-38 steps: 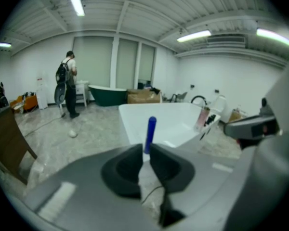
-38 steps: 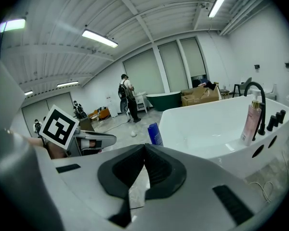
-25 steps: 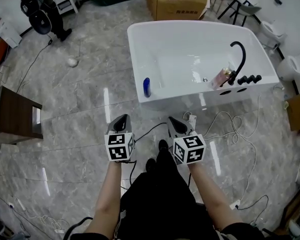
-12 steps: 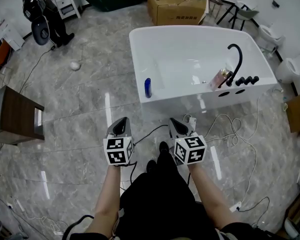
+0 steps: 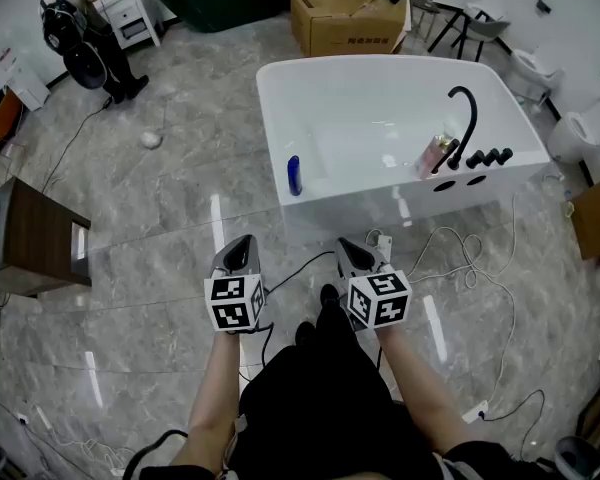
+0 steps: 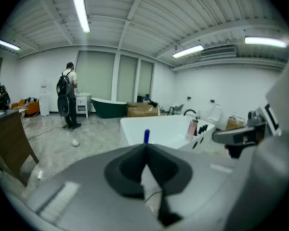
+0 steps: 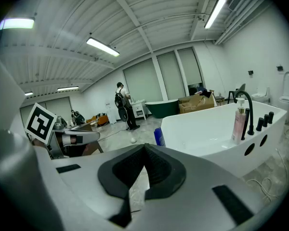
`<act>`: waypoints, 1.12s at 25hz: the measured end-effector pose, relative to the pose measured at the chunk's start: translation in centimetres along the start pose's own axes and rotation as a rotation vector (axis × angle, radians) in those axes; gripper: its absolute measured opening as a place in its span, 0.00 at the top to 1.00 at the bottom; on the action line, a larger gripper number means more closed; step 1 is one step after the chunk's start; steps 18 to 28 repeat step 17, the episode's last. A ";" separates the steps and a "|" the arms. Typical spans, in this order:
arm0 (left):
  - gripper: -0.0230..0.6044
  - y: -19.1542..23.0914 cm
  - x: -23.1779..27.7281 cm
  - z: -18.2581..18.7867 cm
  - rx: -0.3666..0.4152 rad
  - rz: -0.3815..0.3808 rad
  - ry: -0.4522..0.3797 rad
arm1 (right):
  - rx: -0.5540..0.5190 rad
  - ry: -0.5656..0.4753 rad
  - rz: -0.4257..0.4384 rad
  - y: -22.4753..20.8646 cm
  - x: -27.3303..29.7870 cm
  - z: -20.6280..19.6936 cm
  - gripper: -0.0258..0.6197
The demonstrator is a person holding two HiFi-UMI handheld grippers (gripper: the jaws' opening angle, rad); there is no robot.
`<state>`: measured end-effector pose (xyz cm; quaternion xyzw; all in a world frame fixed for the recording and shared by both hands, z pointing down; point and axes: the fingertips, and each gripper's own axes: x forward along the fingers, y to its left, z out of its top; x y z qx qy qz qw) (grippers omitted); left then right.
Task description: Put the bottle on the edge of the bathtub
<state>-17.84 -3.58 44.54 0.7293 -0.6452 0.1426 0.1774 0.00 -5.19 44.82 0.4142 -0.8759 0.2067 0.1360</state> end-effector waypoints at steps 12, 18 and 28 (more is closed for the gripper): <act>0.95 0.1 -1.1 0.3 -0.013 -0.006 -0.022 | -0.027 -0.010 0.014 1.2 -0.4 0.4 0.96; 0.95 0.8 -1.6 0.4 -0.015 -0.004 -0.032 | -0.031 -0.020 0.019 2.1 -0.2 0.4 0.96; 0.95 0.8 -1.6 0.4 -0.015 -0.004 -0.032 | -0.031 -0.020 0.019 2.1 -0.2 0.4 0.96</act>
